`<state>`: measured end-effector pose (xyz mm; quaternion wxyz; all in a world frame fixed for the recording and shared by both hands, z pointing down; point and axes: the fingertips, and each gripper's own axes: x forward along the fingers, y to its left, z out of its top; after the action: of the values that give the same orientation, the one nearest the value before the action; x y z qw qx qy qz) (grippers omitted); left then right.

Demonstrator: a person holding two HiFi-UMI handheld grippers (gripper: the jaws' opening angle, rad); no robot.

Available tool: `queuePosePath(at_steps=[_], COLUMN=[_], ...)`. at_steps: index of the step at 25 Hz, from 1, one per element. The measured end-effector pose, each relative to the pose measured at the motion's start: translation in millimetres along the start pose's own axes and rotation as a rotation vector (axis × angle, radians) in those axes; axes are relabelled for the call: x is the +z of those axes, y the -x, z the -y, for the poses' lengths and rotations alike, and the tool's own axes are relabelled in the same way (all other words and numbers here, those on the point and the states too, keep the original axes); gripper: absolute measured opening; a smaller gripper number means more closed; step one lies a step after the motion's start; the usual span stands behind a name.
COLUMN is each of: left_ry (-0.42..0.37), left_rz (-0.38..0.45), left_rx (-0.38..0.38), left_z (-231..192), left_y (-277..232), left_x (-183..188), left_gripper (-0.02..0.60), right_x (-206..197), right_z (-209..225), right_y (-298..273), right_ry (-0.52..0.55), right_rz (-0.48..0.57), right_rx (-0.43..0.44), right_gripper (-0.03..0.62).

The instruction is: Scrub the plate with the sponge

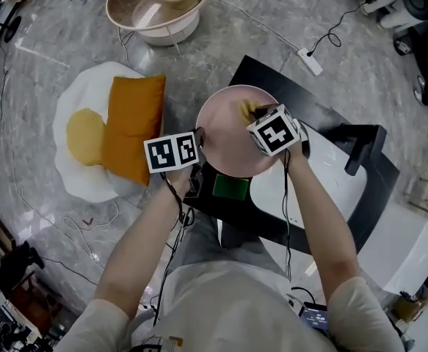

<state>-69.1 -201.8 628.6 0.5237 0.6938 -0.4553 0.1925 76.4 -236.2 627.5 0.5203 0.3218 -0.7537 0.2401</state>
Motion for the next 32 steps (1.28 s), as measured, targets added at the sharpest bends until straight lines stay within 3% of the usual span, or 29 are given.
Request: queuePosePath(at_steps=[5, 10, 16, 21, 25, 32], left_ry=[0.015, 0.014, 0.016, 0.009, 0.005, 0.028], left_rz=[0.000, -0.004, 0.004, -0.015, 0.001, 0.009], left_rx=[0.013, 0.019, 0.029, 0.014, 0.017, 0.028], left_z=[-2, 0, 0, 7, 5, 4], left_y=[2, 2, 4, 6, 7, 7], left_x=[0, -2, -6, -19, -17, -18], left_gripper=[0.028, 0.028, 0.028, 0.028, 0.028, 0.028], right_x=[-36, -71, -58, -24, 4, 43], right_z=[-7, -51, -118, -134, -115, -42], right_y=[25, 35, 24, 9, -1, -9], right_ry=[0.176, 0.294, 0.275, 0.271, 0.260, 0.217], right_rz=[-0.085, -0.168, -0.076, 0.012, 0.050, 0.123], right_rx=[-0.005, 0.058, 0.192, 0.222, 0.201, -0.009], right_gripper=[0.044, 0.044, 0.044, 0.044, 0.047, 0.046])
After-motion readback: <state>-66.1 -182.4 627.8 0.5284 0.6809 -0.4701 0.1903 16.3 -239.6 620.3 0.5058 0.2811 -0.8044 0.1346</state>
